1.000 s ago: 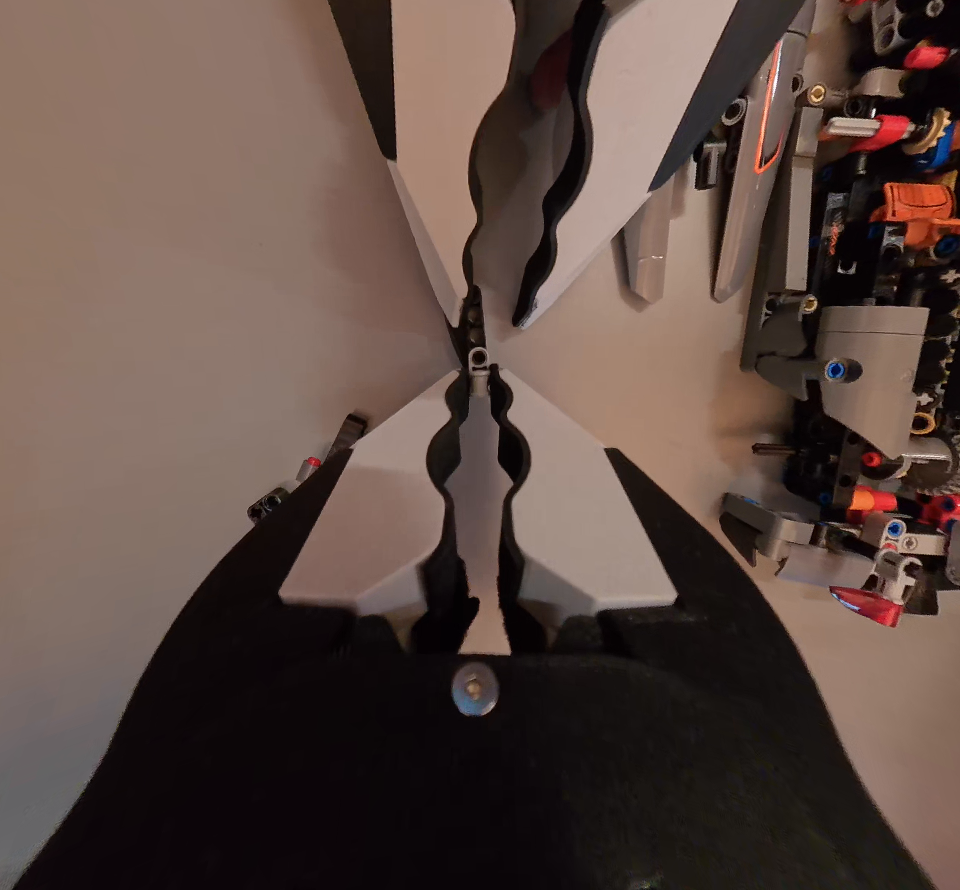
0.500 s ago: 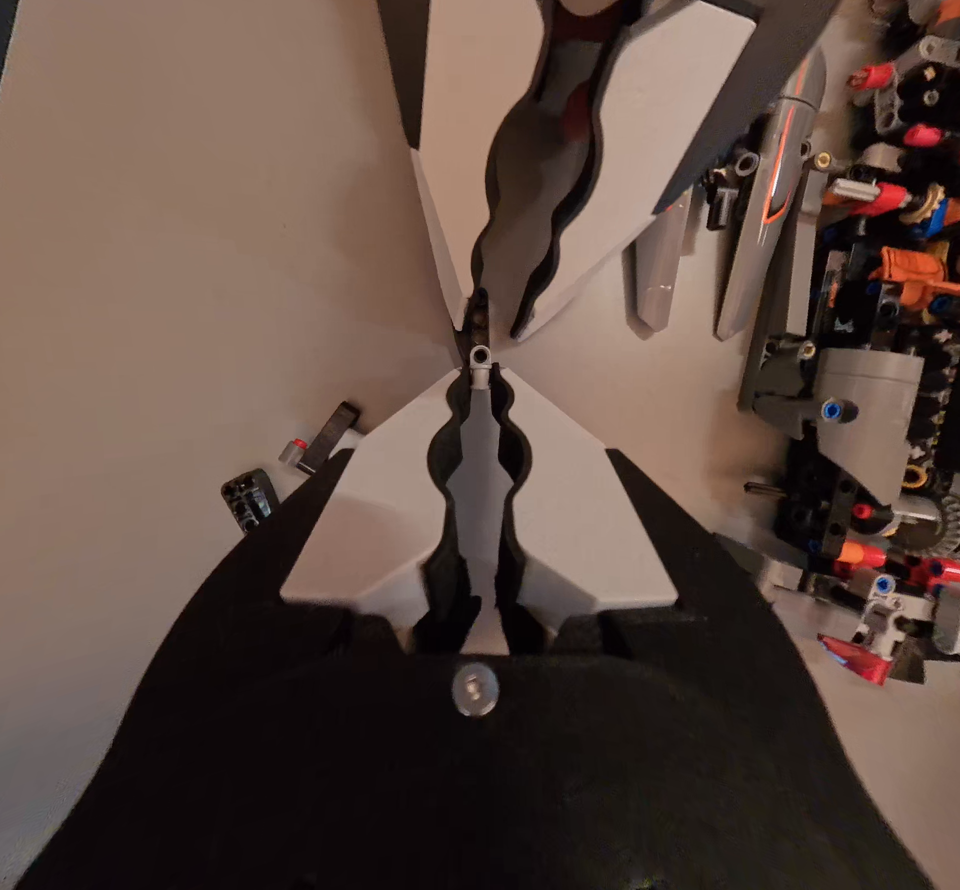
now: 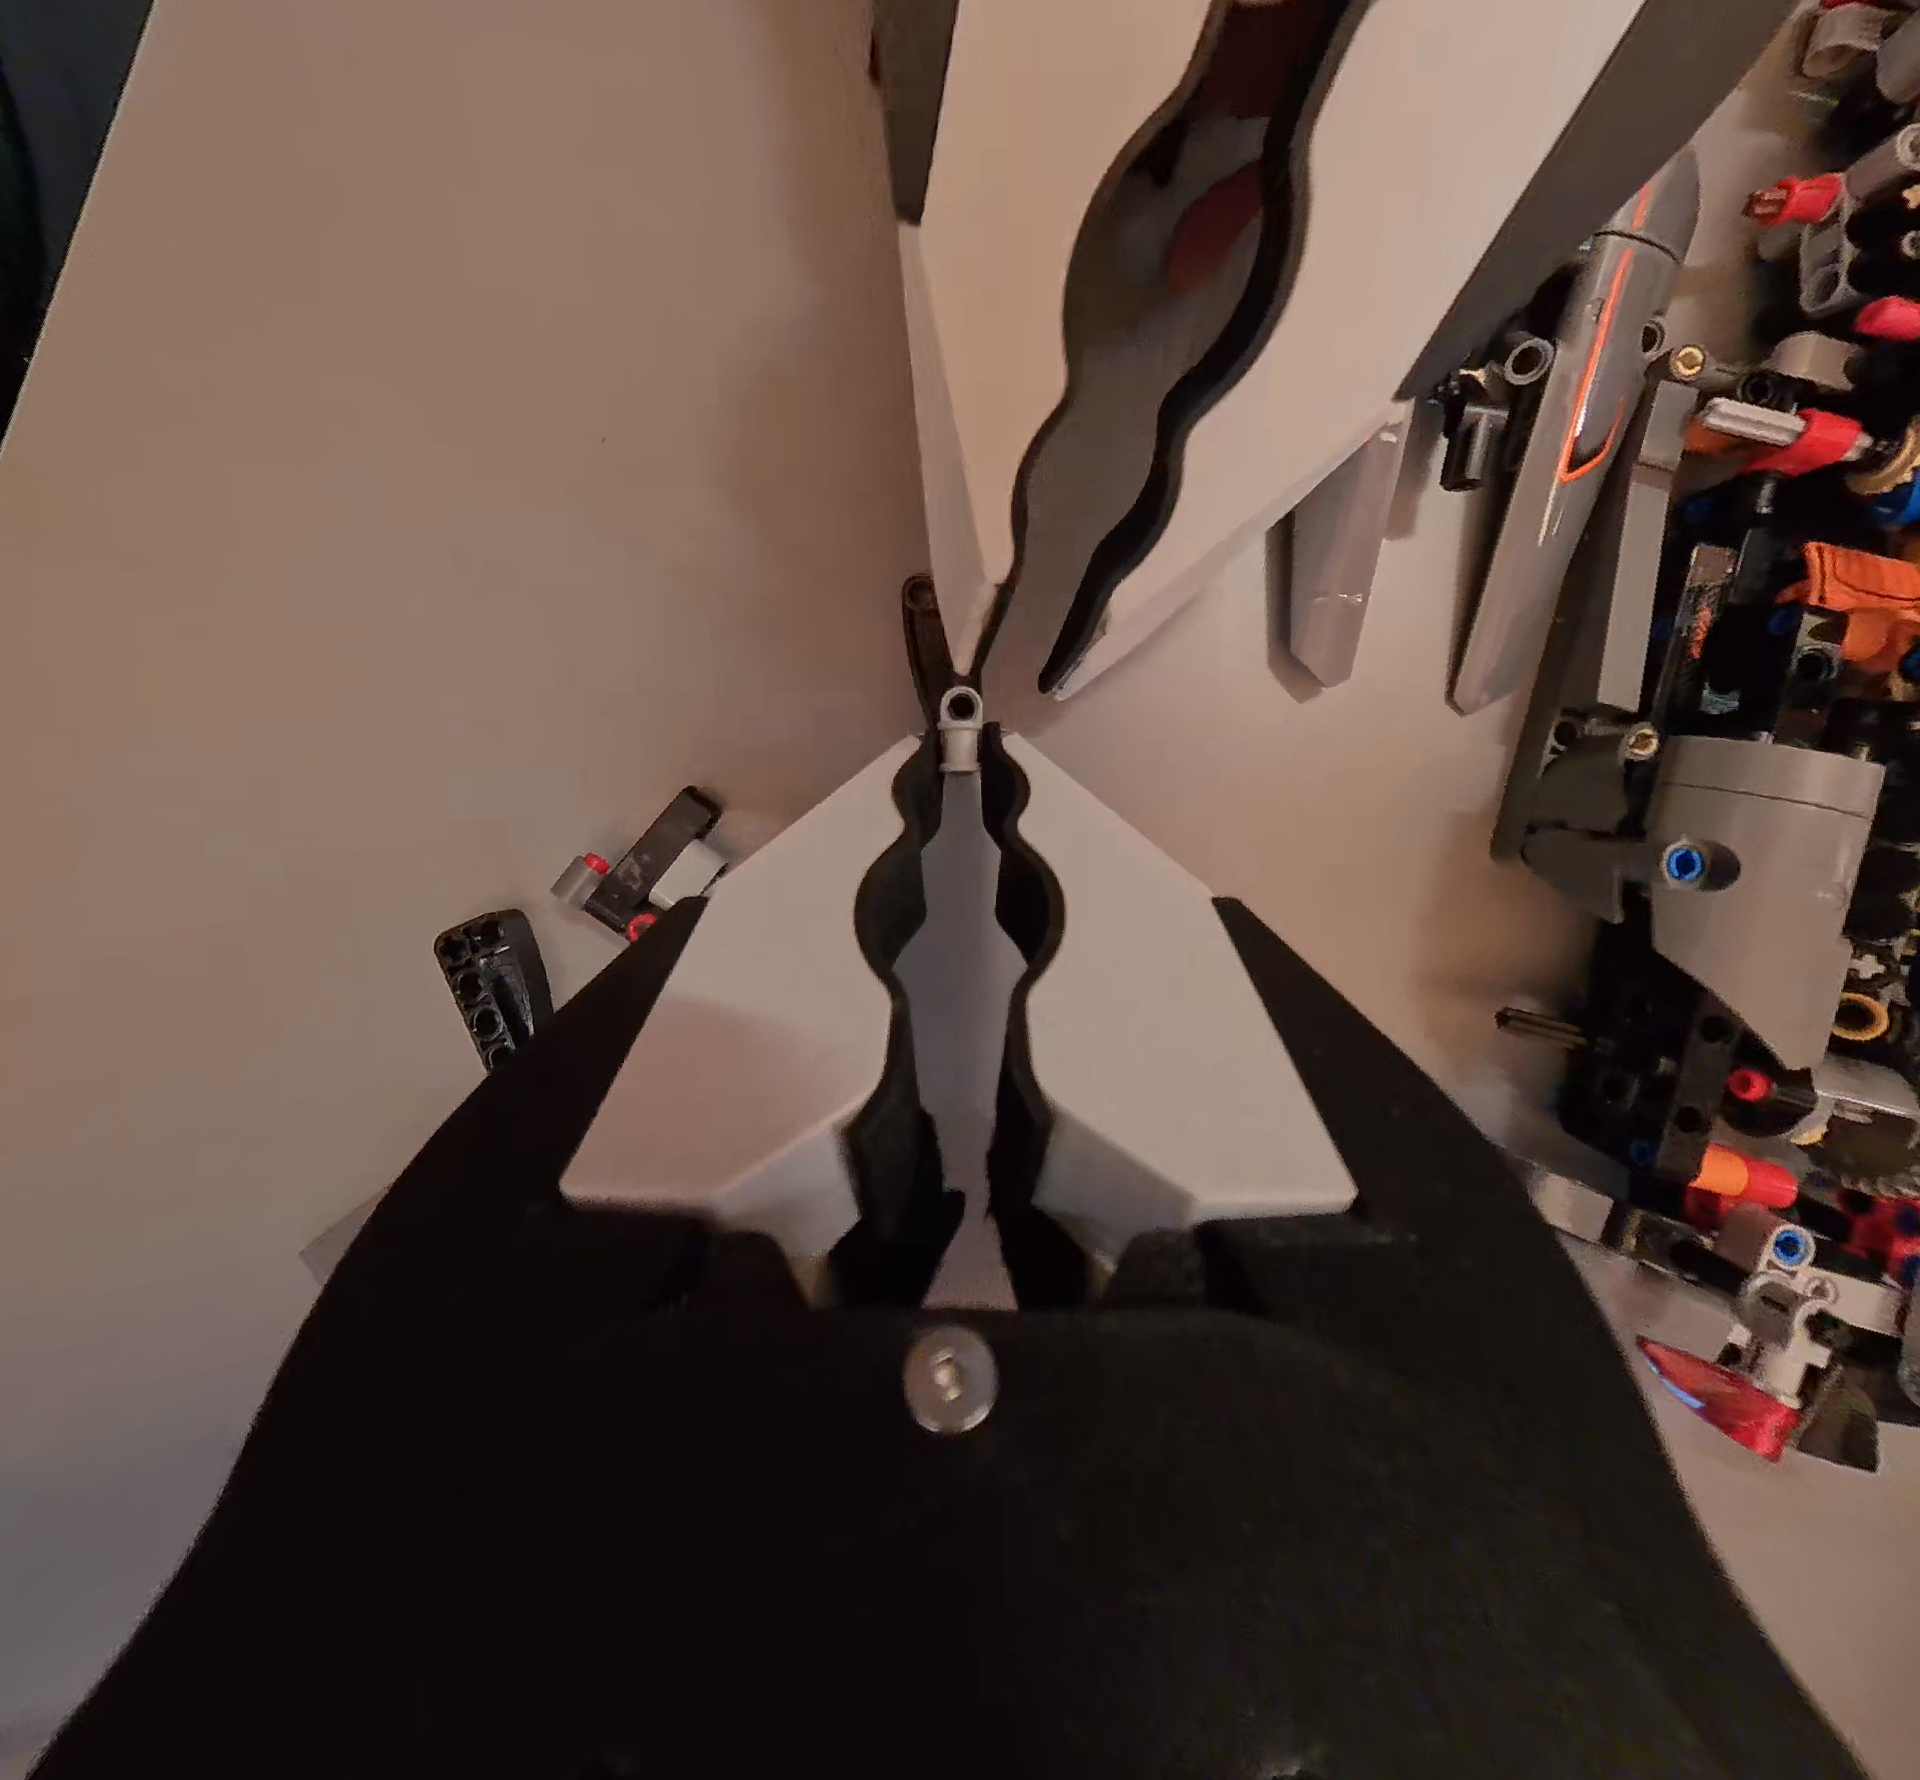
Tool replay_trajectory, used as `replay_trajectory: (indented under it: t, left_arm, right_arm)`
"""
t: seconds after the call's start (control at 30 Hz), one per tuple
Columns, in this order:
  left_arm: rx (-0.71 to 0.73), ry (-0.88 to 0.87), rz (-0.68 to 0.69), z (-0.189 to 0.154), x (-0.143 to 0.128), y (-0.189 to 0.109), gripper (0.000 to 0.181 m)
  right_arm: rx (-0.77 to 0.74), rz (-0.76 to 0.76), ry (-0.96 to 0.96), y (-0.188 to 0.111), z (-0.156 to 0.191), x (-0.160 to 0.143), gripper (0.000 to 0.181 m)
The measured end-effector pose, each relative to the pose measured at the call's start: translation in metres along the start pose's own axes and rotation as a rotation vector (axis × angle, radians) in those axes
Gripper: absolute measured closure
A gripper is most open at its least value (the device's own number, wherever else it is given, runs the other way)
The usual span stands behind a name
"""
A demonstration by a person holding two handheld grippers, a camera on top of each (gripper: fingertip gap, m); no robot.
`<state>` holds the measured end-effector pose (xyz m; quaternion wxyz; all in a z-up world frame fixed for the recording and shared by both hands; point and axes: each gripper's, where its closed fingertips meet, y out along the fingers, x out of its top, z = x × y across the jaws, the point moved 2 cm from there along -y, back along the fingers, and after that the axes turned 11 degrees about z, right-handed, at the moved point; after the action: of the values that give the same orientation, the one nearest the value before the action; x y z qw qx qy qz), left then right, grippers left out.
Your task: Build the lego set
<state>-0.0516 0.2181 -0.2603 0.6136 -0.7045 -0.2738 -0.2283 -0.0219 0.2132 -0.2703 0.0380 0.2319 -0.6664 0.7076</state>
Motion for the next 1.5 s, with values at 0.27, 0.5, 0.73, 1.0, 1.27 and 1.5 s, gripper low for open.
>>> replay_trajectory:
  t: [0.27, 0.5, 0.73, 1.0, 1.27, 1.5]
  left_arm:
    - [0.006, 0.010, 0.002, -0.001, 0.001, 0.006, 0.177]
    - [0.019, 0.033, 0.016, -0.003, 0.002, 0.008, 0.181]
    - [0.037, 0.041, 0.025, -0.004, 0.001, 0.009, 0.181]
    - [0.030, 0.018, 0.041, -0.003, -0.005, 0.014, 0.181]
    - [0.022, -0.001, 0.033, -0.001, -0.004, 0.013, 0.181]
    - [0.028, -0.036, -0.052, 0.005, -0.002, -0.007, 0.168]
  right_arm:
    - [-0.021, -0.017, -0.006, 0.000, 0.001, 0.000, 0.175]
    - [-0.037, 0.002, -0.019, 0.001, 0.001, 0.000, 0.175]
    - [-0.033, -0.002, -0.021, 0.001, 0.001, -0.001, 0.175]
    - [0.037, 0.029, -0.031, 0.008, 0.000, -0.003, 0.174]
    - [0.085, -0.014, 0.035, 0.007, -0.002, -0.002, 0.174]
    - [0.022, -0.058, 0.095, 0.000, -0.003, -0.008, 0.162]
